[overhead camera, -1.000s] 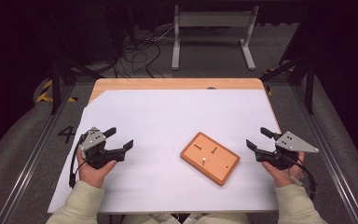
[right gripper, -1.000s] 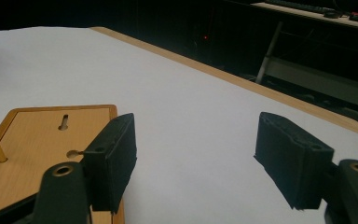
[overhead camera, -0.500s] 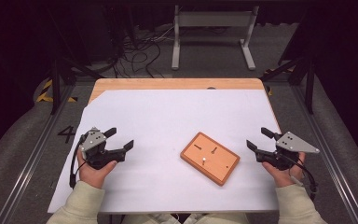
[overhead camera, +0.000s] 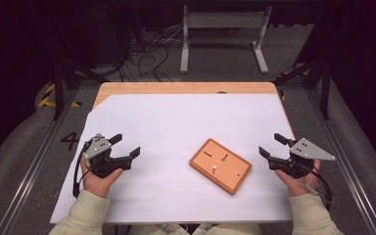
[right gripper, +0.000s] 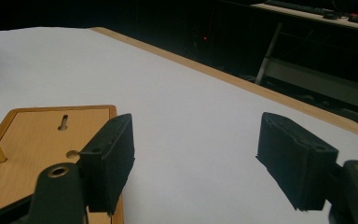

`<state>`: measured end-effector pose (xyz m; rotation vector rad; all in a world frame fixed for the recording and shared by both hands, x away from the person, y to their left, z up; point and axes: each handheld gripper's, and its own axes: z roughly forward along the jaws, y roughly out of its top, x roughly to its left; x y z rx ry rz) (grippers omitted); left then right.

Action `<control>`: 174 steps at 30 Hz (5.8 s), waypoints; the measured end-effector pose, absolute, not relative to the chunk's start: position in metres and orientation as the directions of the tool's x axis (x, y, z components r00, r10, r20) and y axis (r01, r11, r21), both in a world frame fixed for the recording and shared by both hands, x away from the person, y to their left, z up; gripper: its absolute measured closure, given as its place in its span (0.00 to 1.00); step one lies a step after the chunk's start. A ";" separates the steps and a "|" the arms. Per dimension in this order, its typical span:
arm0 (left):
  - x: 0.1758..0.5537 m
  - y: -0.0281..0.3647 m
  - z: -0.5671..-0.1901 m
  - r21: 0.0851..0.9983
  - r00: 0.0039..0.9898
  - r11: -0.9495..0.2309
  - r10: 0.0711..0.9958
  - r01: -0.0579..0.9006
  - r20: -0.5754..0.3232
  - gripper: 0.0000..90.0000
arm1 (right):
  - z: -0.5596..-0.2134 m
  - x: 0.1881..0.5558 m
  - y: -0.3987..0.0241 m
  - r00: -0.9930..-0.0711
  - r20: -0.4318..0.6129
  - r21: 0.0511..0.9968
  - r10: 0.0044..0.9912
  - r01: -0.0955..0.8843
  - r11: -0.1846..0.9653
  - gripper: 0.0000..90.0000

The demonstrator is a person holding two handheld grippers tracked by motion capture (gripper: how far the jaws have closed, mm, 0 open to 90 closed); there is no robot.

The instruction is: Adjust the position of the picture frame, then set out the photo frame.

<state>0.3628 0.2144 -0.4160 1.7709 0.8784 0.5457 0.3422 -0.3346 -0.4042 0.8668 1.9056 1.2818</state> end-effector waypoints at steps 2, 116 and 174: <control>0.363 0.214 -0.416 0.932 0.629 -0.194 0.776 0.306 -0.044 0.19 | -0.404 0.342 -0.335 -0.551 -0.166 0.943 0.818 0.154 0.295 0.31; 0.369 0.205 -0.423 0.909 0.641 -0.231 0.766 0.346 -0.049 0.20 | -0.429 0.422 -0.211 -0.757 -0.086 0.456 0.648 0.548 0.701 1.00; 0.379 0.112 -0.407 0.883 0.837 -0.351 0.542 0.311 -0.080 0.39 | -0.374 0.391 -0.284 -0.713 -0.032 0.886 0.700 0.304 0.350 0.71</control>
